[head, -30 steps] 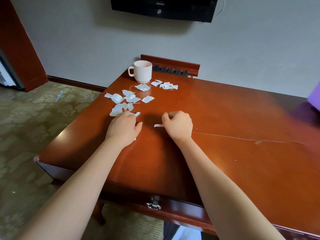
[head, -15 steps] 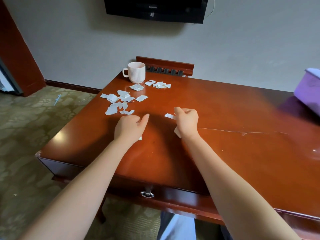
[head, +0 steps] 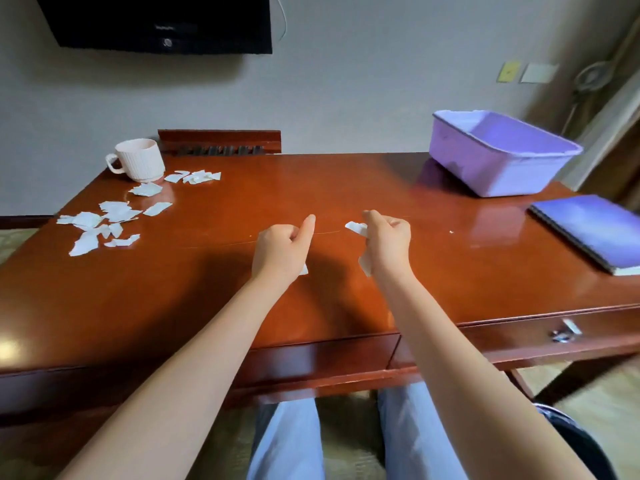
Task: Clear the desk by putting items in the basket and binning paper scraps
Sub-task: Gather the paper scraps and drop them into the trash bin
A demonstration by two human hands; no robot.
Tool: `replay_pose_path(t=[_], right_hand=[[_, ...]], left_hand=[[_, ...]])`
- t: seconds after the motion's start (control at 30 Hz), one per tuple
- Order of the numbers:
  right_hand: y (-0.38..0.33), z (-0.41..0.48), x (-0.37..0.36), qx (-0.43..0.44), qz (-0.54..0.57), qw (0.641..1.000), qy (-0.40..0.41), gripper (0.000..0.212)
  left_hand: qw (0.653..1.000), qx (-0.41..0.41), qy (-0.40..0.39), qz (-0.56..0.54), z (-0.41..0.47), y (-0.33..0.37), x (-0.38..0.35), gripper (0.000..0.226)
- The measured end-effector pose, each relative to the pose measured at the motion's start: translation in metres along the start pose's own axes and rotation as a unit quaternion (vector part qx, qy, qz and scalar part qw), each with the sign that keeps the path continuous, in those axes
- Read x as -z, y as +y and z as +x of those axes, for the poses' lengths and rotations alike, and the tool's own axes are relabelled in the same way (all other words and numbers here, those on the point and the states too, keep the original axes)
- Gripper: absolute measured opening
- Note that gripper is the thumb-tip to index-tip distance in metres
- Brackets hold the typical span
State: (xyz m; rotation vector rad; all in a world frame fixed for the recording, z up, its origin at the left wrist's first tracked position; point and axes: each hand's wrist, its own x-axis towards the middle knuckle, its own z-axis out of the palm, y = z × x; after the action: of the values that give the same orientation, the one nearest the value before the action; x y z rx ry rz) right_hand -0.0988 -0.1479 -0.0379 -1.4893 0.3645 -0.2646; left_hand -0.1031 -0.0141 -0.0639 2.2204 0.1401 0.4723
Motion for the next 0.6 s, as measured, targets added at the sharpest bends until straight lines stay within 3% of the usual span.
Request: replay_pose_path(t=[0.27,0.37,0.47,0.6], right_hand=[[0.007,0.021,0.148,0.003,0.050,0.991,0.120,0.035],[0.010,0.023,0.200,0.003,0.055,0.983,0.176,0.025],[0.019,0.027,0.249,-0.008,0.070,0.972,0.224,0.016],[0.033,0.029,0.308,-0.003,0.108,0.954,0.278,0.024]], left_hand=[[0.983,-0.105,-0.136,-0.058,-0.046,0.090,-0.096,0.058],[0.971,-0.155,-0.168,-0.064,-0.067,0.124,-0.132,0.060],[0.956,-0.215,-0.188,-0.067,-0.089,0.151,-0.169,0.061],[0.923,-0.299,-0.227,-0.084,-0.125,0.182,-0.218,0.060]])
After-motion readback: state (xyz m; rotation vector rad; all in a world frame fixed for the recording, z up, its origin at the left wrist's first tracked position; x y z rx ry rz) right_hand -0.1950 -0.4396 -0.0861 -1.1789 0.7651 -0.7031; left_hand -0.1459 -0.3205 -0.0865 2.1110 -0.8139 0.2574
